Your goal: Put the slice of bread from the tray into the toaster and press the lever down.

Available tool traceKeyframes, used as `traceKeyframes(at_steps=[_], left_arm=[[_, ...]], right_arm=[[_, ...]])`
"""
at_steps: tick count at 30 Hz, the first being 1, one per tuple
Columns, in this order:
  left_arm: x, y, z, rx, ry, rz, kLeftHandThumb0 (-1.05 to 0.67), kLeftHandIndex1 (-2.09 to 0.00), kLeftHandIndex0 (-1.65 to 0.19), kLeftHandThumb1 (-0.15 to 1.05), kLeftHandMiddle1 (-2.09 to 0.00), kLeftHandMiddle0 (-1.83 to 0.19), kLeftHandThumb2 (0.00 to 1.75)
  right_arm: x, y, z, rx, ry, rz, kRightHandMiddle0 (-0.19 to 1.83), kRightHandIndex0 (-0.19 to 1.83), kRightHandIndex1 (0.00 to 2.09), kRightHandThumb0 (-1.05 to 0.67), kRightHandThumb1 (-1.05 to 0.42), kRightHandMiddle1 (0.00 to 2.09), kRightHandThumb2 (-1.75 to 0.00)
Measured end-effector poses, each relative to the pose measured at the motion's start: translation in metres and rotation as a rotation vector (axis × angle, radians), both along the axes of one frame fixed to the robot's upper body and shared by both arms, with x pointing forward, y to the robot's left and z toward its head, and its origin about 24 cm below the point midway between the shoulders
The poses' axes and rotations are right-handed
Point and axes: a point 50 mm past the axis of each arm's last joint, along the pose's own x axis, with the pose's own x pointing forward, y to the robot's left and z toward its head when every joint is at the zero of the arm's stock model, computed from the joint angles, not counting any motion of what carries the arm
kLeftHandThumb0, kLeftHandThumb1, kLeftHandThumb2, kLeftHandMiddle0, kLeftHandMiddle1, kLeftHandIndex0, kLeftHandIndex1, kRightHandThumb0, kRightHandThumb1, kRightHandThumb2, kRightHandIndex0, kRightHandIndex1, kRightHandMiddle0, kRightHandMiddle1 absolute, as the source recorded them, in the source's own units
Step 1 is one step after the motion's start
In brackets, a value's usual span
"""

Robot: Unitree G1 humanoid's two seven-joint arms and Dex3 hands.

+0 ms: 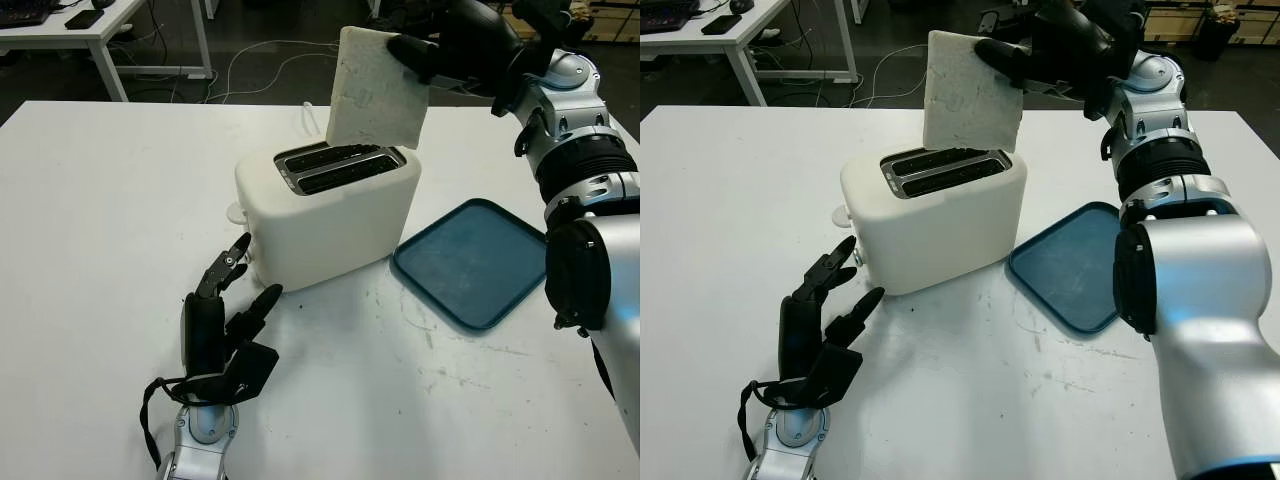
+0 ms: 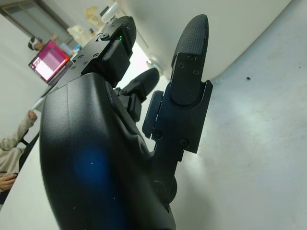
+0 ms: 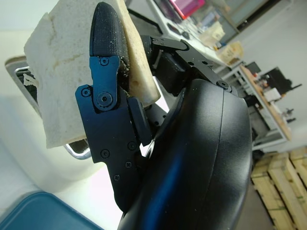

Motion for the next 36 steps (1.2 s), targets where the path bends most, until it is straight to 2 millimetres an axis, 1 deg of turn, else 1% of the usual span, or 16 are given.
traceKeyframes(at_steps=[5, 11, 14, 18, 23, 25, 29, 36], left_arm=[[0.000, 0.000, -0.001, 0.000, 0.004, 0.002, -0.59, 0.00, -0.56, 0.92, -0.83, -0.34, 0.16], [0.001, 0.000, -0.002, 0.010, 0.005, 0.010, -0.59, -0.01, -0.56, 0.92, -0.82, -0.36, 0.17], [0.002, -0.001, -0.004, 0.009, 0.011, 0.009, -0.59, 0.00, -0.56, 0.92, -0.82, -0.35, 0.17], [0.003, -0.001, -0.003, 0.009, 0.007, 0.007, -0.59, -0.01, -0.56, 0.92, -0.82, -0.35, 0.17], [0.003, -0.001, -0.003, 0.009, 0.007, 0.008, -0.61, -0.01, -0.56, 0.92, -0.82, -0.35, 0.17], [0.003, -0.001, -0.003, 0.010, 0.007, 0.008, -0.60, 0.00, -0.56, 0.92, -0.82, -0.35, 0.17], [0.003, -0.001, -0.001, 0.011, 0.001, 0.009, -0.60, -0.01, -0.56, 0.92, -0.81, -0.36, 0.16], [0.002, -0.001, -0.001, 0.017, 0.001, 0.018, -0.61, 0.00, -0.56, 0.92, -0.79, -0.36, 0.18]], right_arm=[[0.001, 0.007, 0.002, -0.029, -0.077, -0.036, 0.88, 1.05, 1.75, -0.52, -0.92, 1.74, -0.29], [0.000, 0.012, -0.001, -0.065, -0.136, -0.032, 0.86, 1.03, 1.75, -0.53, -0.92, 1.75, -0.30], [-0.001, 0.015, -0.001, -0.104, -0.174, -0.026, 0.86, 1.02, 1.75, -0.57, -0.92, 1.75, -0.32], [-0.002, 0.024, -0.003, -0.150, -0.202, -0.003, 0.88, 1.03, 1.75, -0.61, -0.92, 1.75, -0.32], [-0.002, 0.032, -0.007, -0.227, -0.208, 0.017, 0.93, 1.08, 1.75, -0.49, -0.92, 1.75, -0.34], [-0.002, 0.034, -0.007, -0.229, -0.210, 0.020, 0.93, 1.09, 1.75, -0.46, -0.92, 1.75, -0.34], [-0.002, 0.038, -0.009, -0.258, -0.210, 0.032, 0.96, 1.13, 1.75, -0.44, -0.92, 1.75, -0.34], [-0.003, 0.042, -0.013, -0.303, -0.226, 0.056, 0.96, 1.13, 1.75, -0.44, -0.92, 1.75, -0.35]])
